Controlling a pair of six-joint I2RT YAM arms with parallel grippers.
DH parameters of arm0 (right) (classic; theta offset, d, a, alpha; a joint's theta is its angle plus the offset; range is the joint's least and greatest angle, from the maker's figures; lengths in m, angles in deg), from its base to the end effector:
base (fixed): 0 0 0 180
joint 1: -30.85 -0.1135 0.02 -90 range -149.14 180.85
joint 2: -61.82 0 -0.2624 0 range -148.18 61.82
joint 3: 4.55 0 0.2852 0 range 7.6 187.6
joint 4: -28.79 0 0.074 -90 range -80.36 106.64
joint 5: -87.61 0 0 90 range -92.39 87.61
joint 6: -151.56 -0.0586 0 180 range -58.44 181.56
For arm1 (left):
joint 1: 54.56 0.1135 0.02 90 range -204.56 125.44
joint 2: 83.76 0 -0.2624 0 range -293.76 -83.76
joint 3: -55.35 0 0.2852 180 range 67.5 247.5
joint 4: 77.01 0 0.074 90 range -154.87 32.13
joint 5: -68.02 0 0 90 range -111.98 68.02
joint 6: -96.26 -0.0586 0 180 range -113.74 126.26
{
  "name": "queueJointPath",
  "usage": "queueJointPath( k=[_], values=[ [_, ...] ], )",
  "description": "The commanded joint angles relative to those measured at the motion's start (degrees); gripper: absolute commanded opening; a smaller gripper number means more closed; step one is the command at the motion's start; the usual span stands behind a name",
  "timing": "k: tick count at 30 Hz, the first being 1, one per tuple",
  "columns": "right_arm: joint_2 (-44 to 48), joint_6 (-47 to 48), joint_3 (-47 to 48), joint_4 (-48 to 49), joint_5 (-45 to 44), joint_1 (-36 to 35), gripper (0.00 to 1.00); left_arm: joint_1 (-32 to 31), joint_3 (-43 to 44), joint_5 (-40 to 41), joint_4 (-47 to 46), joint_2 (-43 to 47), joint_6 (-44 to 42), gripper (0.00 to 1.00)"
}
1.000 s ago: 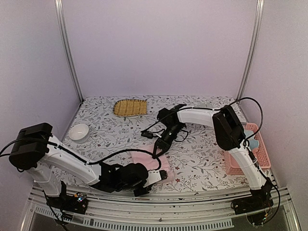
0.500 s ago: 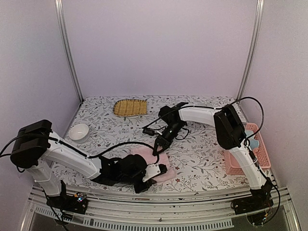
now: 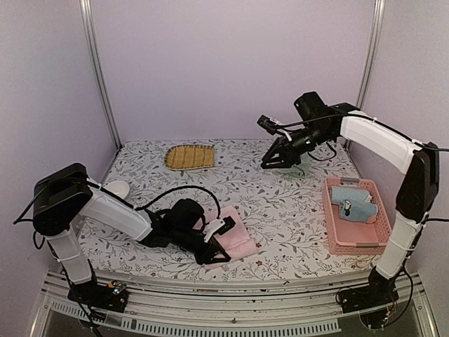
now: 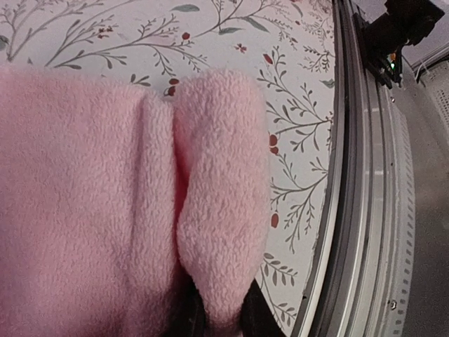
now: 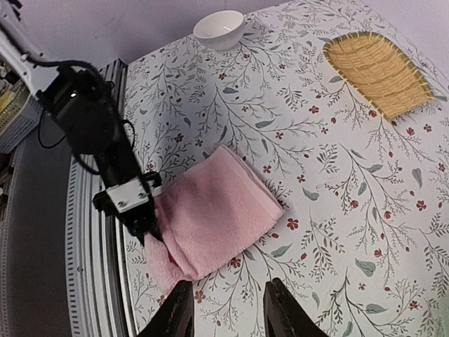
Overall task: Roll the towels
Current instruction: Roll the towel at the center of the board.
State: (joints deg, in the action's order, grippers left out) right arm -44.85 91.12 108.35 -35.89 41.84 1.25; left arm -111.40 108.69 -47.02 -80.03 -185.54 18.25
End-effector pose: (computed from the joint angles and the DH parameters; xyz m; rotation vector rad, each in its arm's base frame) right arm 0.3619 0.2526 0.2970 -1.4393 1.9717 0.9858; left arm 0.1718 -0.3082 0.0664 1.1807 2.2559 -1.0520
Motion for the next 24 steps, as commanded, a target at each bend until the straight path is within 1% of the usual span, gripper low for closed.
queueJointPath(
  k=[1,3,5,8,11,14,17,20,24],
  values=[
    [8.56,7.42,-13.24,5.71,3.30,-1.41,0.37,3.54,-3.15,-10.18,-0.68,-4.72,8.63,0.03],
    [12.10,10.05,-19.38,9.01,2.53,-2.73,0.37,4.77,-3.87,-13.10,-3.06,-6.33,11.00,0.03],
    [14.15,12.07,-25.07,12.14,-2.00,-5.50,0.37,5.80,-4.74,-15.32,-6.32,-7.46,13.82,0.04],
    [14.52,15.37,-29.92,15.93,-8.17,-10.67,0.37,6.79,-3.60,-17.49,-5.88,-9.12,14.99,0.04],
    [12.41,17.90,-32.61,18.90,-13.34,-15.70,0.40,7.32,-1.36,-18.42,-2.37,-10.00,14.47,0.04],
    [10.84,19.04,-35.30,23.71,-18.03,-19.85,0.44,7.67,1.13,-17.79,3.10,-10.35,13.79,0.04],
    [9.21,20.77,-36.04,26.33,-19.61,-22.92,0.45,7.81,3.11,-17.50,7.40,-12.52,13.78,0.05],
    [7.01,22.24,-35.82,27.31,-20.92,-25.40,0.45,7.82,4.04,-17.83,9.02,-13.27,14.51,0.05],
    [4.57,23.80,-36.29,28.49,-22.69,-26.76,0.44,8.13,4.01,-18.15,9.03,-14.65,16.03,0.05]
  ],
)
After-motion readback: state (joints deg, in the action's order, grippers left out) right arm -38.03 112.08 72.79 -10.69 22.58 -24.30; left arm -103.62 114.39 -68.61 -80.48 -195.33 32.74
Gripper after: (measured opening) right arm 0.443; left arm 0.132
